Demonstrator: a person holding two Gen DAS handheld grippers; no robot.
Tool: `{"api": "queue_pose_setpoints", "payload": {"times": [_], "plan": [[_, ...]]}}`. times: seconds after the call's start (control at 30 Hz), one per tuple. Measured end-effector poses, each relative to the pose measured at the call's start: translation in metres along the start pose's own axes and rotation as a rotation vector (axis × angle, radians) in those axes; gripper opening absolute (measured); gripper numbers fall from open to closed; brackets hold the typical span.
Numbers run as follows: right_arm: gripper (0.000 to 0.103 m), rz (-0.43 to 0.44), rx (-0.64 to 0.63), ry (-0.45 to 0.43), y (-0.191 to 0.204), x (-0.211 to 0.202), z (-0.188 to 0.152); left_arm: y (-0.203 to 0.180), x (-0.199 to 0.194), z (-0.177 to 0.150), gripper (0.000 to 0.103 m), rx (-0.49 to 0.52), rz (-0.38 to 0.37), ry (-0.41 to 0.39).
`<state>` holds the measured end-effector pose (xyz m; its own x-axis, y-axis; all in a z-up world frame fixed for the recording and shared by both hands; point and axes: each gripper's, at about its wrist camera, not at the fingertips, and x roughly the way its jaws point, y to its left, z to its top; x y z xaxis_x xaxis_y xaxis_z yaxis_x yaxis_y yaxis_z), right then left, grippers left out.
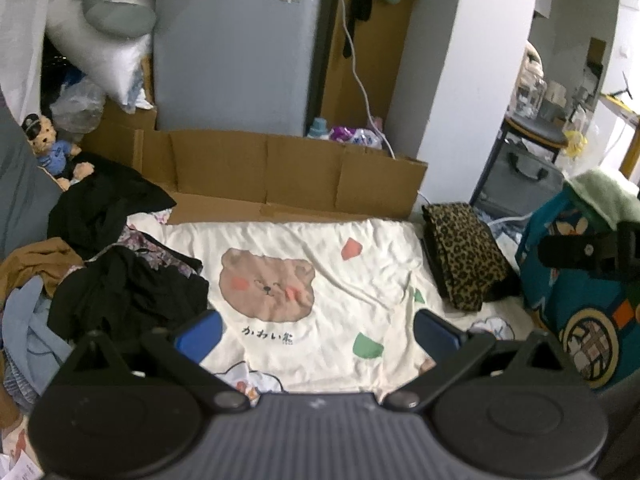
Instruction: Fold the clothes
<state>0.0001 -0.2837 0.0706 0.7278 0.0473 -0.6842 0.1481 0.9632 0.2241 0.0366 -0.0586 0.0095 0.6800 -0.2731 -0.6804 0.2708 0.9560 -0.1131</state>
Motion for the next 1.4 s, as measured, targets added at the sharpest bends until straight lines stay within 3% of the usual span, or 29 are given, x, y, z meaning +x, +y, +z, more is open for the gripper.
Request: {"api": "queue_pose_setpoints", "payload": {"times": [0.23, 0.33, 0.5, 1.4], "plan": [[0.102, 0.007, 0.013, -0.037, 0.000, -0.008, -0.010, -0.013, -0.012, -0.002, 0.103, 0.014, -0.010, -0.044], [0.102, -0.020, -0.019, -0.073, 0.006, -0.012, -0.016, -0.012, -0.017, -0.002, 0.103, -0.030, 0.019, -0.094], [0.102, -0.043, -0.058, -0.122, 0.013, -0.017, -0.025, -0.014, -0.019, -0.002, 0.103, -0.020, 0.019, -0.092], [0.102, -0.077, -0.048, -0.070, 0.031, 0.008, -0.057, -0.049, -0.006, -0.036, 0.103, 0.073, 0.072, -0.049]]}}
